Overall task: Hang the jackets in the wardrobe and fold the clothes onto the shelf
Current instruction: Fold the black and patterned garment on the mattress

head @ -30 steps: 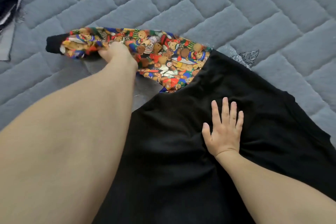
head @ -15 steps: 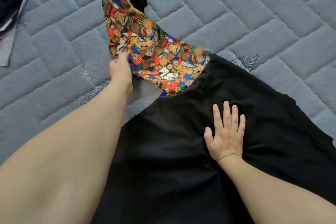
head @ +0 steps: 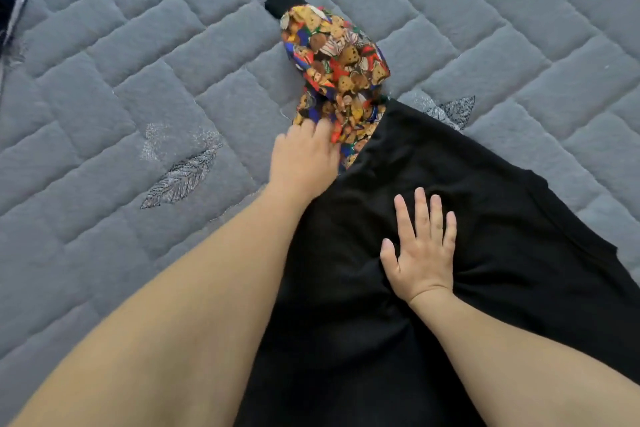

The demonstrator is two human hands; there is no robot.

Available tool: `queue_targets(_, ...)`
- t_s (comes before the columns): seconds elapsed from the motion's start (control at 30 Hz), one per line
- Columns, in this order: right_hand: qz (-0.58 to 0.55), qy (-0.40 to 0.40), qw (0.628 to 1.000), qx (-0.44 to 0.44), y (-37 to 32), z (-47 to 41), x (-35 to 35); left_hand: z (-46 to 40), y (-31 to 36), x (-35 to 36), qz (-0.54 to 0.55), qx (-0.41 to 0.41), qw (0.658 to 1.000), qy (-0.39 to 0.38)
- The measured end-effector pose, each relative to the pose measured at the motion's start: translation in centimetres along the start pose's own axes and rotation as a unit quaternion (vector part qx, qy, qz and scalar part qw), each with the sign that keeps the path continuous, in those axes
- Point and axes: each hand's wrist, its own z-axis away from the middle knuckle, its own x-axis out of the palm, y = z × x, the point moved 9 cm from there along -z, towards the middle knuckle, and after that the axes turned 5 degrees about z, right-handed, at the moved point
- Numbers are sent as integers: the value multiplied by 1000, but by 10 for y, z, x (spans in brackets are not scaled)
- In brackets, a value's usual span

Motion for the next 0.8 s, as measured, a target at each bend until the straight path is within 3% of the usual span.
queue_targets(0.1, -3, 5, 1000, -3, -3, -2, -2, 17, -39, -3, 5, -26, 997, 73)
queue_targets(0.17, -11, 3, 1000, -1, -1, 2, -4, 21, -56, 11, 74, -64, 994, 53)
queue_targets(0.27, -41, 24, 999, 9, -1, -2, -17, 24, -61, 25, 71, -93, 991, 62)
queue_targets(0.4, -123, 101, 987, -3, -21, -89, -47, 24, -62, 28, 77, -86, 989, 95)
queue_targets(0.57, -69, 87, 994, 22, -36, -140, -32, 5, -69, 25, 164, -108, 979, 50)
queue_targets(0.63, -65, 87, 994, 16, -36, -137, -28, -10, -86, 24, 285, -191, 939, -6)
queue_targets(0.7, -61, 82, 995, 15, -34, -140, -29, -30, -95, 16, 430, -302, 851, -23)
queue_targets(0.73, -56, 67, 996, 14, -34, -142, -29, -43, -91, 2, 458, -321, 829, -21)
queue_targets(0.8, -34, 38, 999, 12, -35, -141, -25, -73, -71, -22, 473, -316, 821, -45)
